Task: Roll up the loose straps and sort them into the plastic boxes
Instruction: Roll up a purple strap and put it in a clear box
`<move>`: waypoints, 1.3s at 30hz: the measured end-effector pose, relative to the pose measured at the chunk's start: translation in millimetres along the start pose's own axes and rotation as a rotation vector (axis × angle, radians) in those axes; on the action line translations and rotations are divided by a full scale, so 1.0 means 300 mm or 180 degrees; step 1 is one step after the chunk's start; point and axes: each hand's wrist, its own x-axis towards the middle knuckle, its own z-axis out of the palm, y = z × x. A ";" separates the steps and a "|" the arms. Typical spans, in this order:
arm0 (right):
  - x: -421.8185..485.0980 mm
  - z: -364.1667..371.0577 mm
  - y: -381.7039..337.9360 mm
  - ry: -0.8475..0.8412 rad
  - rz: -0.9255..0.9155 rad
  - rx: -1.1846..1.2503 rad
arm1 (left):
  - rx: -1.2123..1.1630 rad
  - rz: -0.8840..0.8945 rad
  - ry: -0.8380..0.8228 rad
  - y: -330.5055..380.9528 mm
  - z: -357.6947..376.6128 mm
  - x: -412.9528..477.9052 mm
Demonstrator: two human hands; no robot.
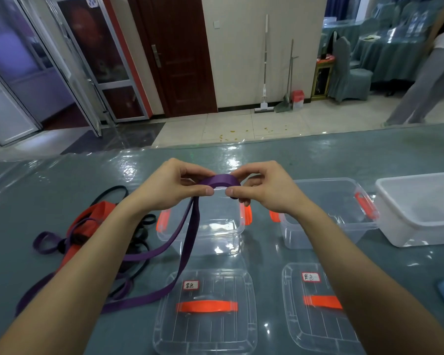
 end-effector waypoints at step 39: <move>0.015 0.025 0.039 0.0225 -0.0118 0.0899 | -0.0265 0.0187 0.0159 -0.033 0.037 0.029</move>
